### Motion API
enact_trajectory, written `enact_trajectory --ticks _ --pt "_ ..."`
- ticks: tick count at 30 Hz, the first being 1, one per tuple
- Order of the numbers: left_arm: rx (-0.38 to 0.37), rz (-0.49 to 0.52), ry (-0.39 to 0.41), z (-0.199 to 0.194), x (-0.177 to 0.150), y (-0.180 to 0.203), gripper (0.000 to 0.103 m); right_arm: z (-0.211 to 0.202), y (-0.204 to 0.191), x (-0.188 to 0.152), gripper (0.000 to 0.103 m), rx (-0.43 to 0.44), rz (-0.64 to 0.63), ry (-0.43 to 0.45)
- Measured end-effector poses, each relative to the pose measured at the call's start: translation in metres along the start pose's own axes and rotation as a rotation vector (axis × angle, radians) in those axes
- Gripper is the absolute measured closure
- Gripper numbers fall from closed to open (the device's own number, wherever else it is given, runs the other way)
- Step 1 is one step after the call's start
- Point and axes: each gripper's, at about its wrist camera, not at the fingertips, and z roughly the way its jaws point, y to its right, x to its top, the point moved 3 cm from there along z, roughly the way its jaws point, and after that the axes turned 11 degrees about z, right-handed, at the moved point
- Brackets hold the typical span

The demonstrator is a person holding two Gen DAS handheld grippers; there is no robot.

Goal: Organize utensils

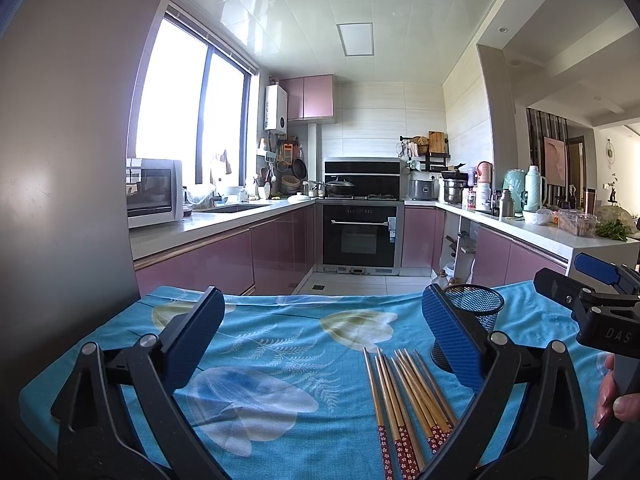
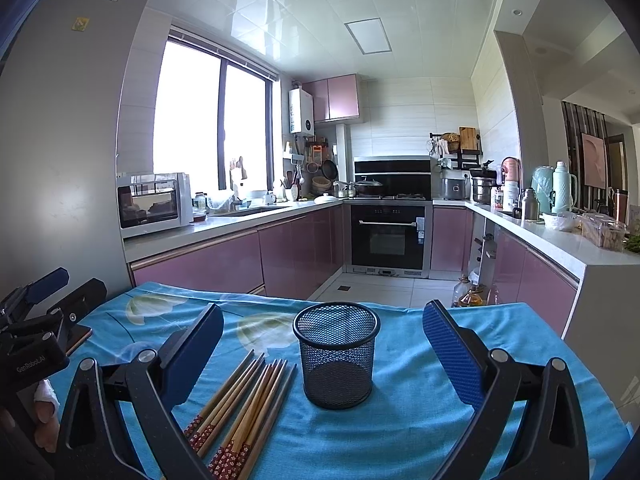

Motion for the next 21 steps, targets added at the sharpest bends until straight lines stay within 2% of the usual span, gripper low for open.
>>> enact_trajectory --ticks 21 --pt "0.001 -0.002 0.0 -0.0002 -0.0004 -0.0001 0.006 -0.0013 0.0012 -0.0008 0.006 -0.003 0.004 -0.001"
